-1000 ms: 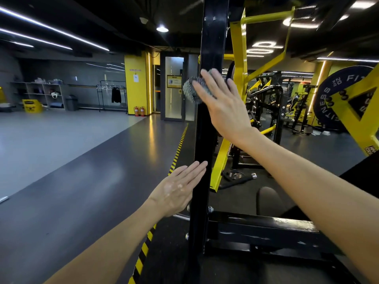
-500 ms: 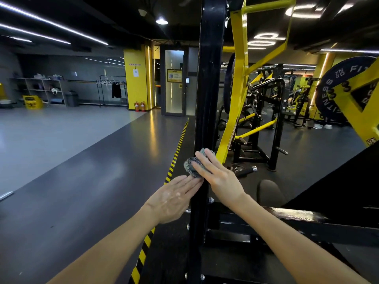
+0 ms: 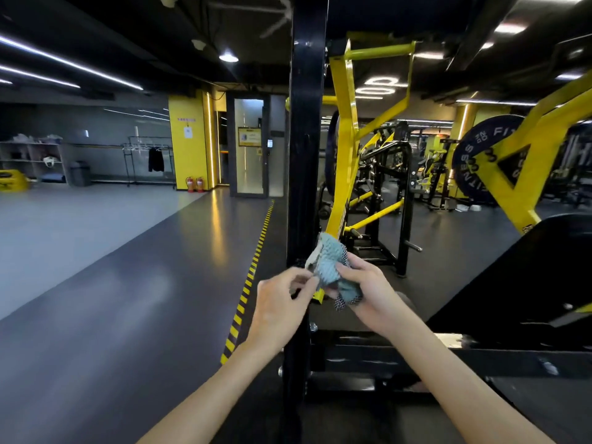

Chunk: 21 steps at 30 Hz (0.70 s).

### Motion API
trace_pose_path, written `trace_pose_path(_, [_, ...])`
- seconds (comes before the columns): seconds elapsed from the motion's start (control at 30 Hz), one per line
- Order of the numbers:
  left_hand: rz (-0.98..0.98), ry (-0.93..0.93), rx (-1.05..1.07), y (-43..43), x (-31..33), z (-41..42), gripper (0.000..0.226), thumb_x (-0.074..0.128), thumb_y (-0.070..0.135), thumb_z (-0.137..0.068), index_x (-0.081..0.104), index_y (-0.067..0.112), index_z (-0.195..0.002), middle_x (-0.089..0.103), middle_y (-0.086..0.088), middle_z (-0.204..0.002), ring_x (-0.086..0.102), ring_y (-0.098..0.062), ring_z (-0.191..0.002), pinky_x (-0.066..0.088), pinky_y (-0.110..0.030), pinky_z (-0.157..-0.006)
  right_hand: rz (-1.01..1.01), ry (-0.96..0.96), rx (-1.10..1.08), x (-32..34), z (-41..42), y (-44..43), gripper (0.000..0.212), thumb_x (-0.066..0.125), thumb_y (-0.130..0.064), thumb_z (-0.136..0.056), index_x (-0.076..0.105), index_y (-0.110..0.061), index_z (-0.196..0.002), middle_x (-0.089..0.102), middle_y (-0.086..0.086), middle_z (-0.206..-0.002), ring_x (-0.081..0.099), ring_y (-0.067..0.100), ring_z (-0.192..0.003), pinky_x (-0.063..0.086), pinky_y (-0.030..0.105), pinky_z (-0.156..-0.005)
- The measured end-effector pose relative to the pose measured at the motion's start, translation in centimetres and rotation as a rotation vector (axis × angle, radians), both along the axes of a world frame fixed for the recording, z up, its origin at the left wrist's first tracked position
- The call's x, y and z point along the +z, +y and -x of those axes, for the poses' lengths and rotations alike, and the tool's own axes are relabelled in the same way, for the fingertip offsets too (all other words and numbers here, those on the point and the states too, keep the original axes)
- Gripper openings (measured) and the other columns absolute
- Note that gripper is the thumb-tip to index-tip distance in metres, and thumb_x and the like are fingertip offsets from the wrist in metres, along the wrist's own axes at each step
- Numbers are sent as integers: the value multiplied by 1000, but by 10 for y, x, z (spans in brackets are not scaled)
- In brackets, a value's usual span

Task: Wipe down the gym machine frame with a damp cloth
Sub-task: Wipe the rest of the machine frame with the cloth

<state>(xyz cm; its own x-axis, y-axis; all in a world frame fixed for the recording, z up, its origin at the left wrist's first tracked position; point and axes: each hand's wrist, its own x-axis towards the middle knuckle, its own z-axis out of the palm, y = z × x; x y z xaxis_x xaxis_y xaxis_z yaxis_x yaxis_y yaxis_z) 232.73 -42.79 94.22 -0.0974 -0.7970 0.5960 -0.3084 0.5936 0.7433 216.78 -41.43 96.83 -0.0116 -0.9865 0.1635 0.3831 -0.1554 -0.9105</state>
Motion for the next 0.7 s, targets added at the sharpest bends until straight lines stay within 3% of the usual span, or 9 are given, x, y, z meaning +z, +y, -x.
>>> trace_pose_path(0.1, [-127,193,-68,5,8,13,19,76,24,-86,68,15,-101,70,12,-99,69,4,-83,48,-7,-70,-16,-108,89,3,5,14,32,41,-6,-99,58,-7,-126,66,15,-118,65,23,-93,49,31,-67])
trace_pose_path(0.17, [-177,179,-114,4,7,20,27,76,26,-87,64,20,-110,65,18,-104,67,7,-83,46,-4,-70,-40,-137,86,0,9,21,30,40,-12,-100,61,-10,-122,69,11,-119,68,21,-99,53,33,-79])
trace_pose_path(0.3, [-324,243,-218,-2,-4,39,38,74,32,-88,62,22,-123,70,8,-111,68,4,-91,52,-16,-85,-109,-186,42,-14,27,26,30,42,-16,-101,62,-12,-123,68,9,-120,69,20,-101,56,34,-82])
trace_pose_path(0.37, [-390,296,-226,-4,-14,50,39,74,30,-88,61,21,-124,72,3,-109,69,-5,-96,55,-25,-83,-147,-169,36,-25,39,26,31,42,-16,-101,60,-11,-125,68,11,-121,67,23,-104,57,35,-85])
trace_pose_path(0.5, [-374,136,-205,-9,-35,68,23,74,28,-89,70,21,-111,72,1,-102,70,-11,-91,58,-31,-84,-156,-47,5,-50,65,22,34,44,-10,-99,56,-2,-131,64,19,-126,63,30,-110,57,35,-78])
trace_pose_path(0.6, [-329,-49,-151,-6,-59,84,20,69,29,-92,69,20,-110,70,9,-95,65,5,-80,51,-13,-78,-176,-8,-43,-70,92,18,27,48,-5,-98,61,1,-121,66,22,-115,66,27,-98,53,32,-70])
trace_pose_path(0.7, [-299,-221,-68,-2,-92,98,33,62,18,-96,61,16,-128,66,8,-112,60,1,-102,43,-11,-94,-220,104,-104,-87,112,9,23,51,-2,-97,63,2,-117,69,18,-108,68,24,-95,58,26,-63])
